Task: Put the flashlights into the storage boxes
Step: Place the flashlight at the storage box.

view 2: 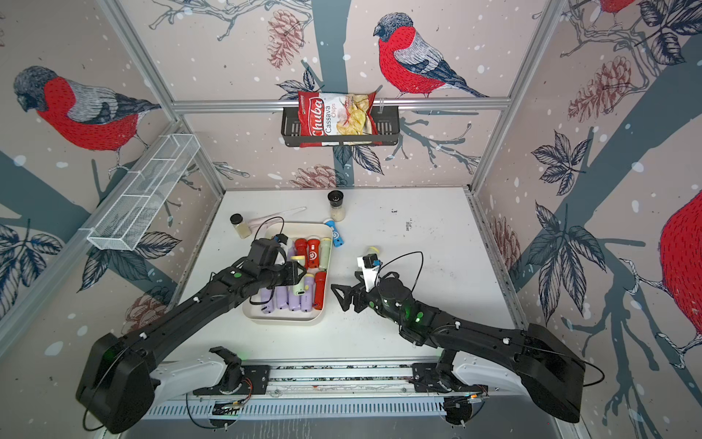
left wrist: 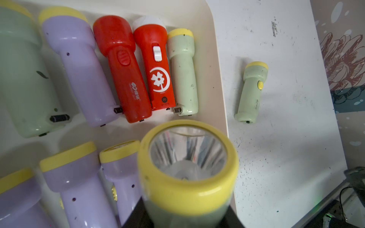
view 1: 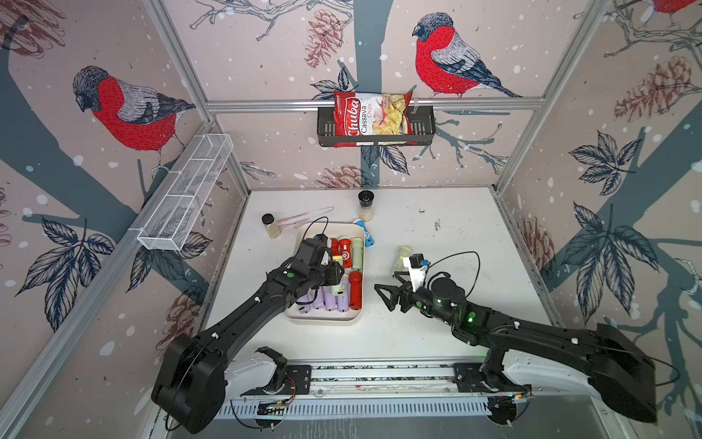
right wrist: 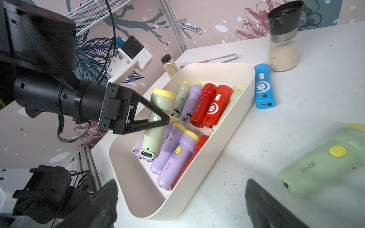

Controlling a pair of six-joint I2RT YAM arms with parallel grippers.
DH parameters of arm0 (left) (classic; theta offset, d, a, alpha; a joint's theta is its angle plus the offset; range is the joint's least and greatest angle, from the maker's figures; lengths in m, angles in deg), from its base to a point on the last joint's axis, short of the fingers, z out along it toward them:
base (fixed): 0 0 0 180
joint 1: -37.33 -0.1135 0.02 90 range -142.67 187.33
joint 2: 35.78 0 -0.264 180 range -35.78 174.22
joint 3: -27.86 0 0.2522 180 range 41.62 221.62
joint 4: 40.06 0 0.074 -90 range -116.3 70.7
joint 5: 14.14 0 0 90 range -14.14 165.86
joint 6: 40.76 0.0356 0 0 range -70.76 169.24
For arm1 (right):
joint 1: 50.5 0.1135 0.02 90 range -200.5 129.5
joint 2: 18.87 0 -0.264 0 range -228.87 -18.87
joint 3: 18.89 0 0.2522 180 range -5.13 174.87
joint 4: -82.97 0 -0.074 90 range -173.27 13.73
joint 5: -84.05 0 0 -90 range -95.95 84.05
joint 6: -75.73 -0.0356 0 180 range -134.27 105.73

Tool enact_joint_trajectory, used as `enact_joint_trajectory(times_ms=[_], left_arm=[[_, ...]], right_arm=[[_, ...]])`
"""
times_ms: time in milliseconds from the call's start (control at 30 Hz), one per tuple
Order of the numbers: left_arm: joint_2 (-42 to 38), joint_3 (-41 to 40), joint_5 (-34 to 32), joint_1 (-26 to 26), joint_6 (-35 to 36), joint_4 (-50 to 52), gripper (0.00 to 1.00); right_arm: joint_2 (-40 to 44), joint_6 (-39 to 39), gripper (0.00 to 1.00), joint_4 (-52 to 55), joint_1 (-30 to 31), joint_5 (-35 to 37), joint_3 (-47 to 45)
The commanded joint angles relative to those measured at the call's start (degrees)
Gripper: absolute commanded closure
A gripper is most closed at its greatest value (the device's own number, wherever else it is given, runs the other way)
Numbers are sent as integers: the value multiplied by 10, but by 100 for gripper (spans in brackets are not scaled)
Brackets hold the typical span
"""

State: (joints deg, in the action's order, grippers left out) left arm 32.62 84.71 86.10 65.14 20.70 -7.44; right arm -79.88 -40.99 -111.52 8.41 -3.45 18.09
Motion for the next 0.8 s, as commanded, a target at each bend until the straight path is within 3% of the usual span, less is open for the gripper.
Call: enact_joint_trajectory(times_ms=[0, 233, 767], left_arm=[[25, 13, 33, -2, 7, 9, 75], [83, 15, 83, -2, 5, 8, 75], [86, 5, 111, 3, -19, -14, 71]], right_arm=[[0, 10, 1, -1, 0, 8, 2], [-4, 12, 1, 2, 0, 9, 4], [-3, 9, 1, 6, -1, 11, 3]])
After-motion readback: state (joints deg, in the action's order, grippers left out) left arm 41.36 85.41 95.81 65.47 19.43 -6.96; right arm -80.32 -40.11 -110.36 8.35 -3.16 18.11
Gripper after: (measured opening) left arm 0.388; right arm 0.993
